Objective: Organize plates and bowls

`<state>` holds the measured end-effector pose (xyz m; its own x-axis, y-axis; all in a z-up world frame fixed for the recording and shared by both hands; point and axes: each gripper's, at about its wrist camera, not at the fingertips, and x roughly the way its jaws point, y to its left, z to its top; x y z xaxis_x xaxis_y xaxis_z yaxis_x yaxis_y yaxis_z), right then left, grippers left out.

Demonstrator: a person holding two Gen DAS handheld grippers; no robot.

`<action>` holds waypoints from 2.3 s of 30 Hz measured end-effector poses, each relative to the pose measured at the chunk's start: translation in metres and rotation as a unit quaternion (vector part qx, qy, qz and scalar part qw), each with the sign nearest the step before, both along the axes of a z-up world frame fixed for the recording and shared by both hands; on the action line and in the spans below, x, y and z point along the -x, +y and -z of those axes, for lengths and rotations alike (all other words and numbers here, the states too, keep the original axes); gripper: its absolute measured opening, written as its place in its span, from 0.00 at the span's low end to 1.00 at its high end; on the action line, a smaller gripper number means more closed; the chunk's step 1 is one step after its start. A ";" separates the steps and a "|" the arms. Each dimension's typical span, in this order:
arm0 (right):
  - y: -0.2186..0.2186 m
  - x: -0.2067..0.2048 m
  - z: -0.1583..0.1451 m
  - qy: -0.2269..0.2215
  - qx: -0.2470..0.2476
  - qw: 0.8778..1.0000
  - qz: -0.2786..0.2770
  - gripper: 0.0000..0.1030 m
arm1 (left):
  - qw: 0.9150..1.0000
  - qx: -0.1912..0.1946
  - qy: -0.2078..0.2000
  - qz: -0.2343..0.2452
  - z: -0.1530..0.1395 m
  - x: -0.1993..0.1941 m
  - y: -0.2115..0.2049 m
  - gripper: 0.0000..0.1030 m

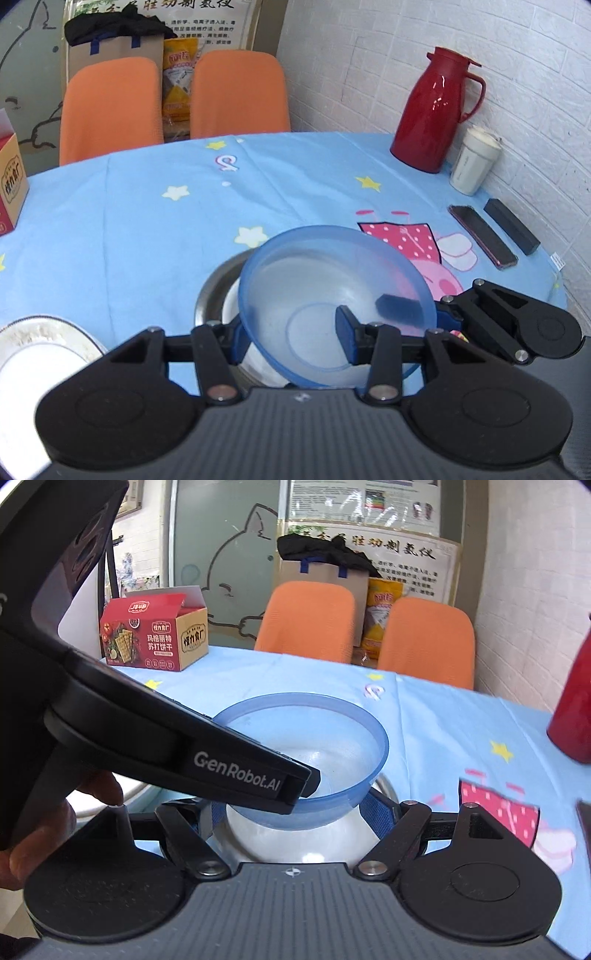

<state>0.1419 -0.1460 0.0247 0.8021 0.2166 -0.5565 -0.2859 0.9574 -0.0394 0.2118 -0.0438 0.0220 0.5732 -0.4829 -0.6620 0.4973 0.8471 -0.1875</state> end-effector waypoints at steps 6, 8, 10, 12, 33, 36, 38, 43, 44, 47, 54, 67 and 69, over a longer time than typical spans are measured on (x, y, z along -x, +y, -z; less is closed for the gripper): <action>-0.008 -0.015 0.005 -0.005 -0.020 1.000 0.000 1.00 | 1.000 -0.026 -0.010 0.003 -0.003 -0.008 -0.013 0.42; -0.011 -0.017 0.009 -0.003 -0.023 1.000 -0.002 1.00 | 1.000 -0.024 -0.002 0.004 0.001 -0.014 -0.014 0.44; -0.014 -0.016 0.014 0.001 -0.027 1.000 0.000 1.00 | 1.000 -0.022 0.003 0.004 0.007 -0.017 -0.014 0.48; -0.017 -0.013 0.019 0.001 -0.029 1.000 0.003 1.00 | 1.000 -0.023 0.003 0.002 0.012 -0.020 -0.014 0.58; -0.051 0.027 0.028 0.010 -0.064 0.996 0.055 1.00 | 0.997 0.034 -0.041 -0.063 -0.016 0.012 0.036 0.82; -0.051 0.028 0.027 0.009 -0.064 0.996 0.059 1.00 | 0.996 0.026 -0.045 -0.072 -0.015 0.015 0.037 0.82; -0.050 0.029 0.026 0.006 -0.062 0.996 0.059 1.00 | 0.996 0.027 -0.039 -0.078 -0.011 0.016 0.038 0.82; -0.048 0.027 0.025 0.004 -0.057 0.996 0.065 1.00 | 0.996 0.021 -0.012 -0.088 0.000 0.012 0.038 0.82; -0.048 0.025 0.026 0.007 -0.057 0.996 0.067 1.00 | 0.996 0.020 -0.007 -0.091 0.002 0.010 0.037 0.82; -0.049 0.018 0.028 0.012 -0.058 0.996 0.072 1.00 | 0.994 0.013 0.007 -0.105 0.006 0.004 0.036 0.82; -0.050 -0.019 0.040 0.033 -0.075 0.992 0.097 1.00 | 0.990 -0.012 0.028 -0.135 0.016 -0.022 0.025 0.82; -0.042 -0.043 0.062 0.053 -0.081 0.991 0.097 1.00 | 0.990 -0.037 0.070 -0.121 0.045 -0.057 0.007 0.82; -0.040 -0.042 0.063 0.047 -0.074 0.991 0.097 1.00 | 0.990 -0.047 0.066 -0.117 0.047 -0.058 0.005 0.82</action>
<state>0.1844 -0.1855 -0.0386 0.7823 0.1495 -0.6047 -0.0924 0.9879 0.1247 0.2696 -0.0393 -0.0246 0.5680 -0.2798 -0.7740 0.2609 0.9532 -0.1531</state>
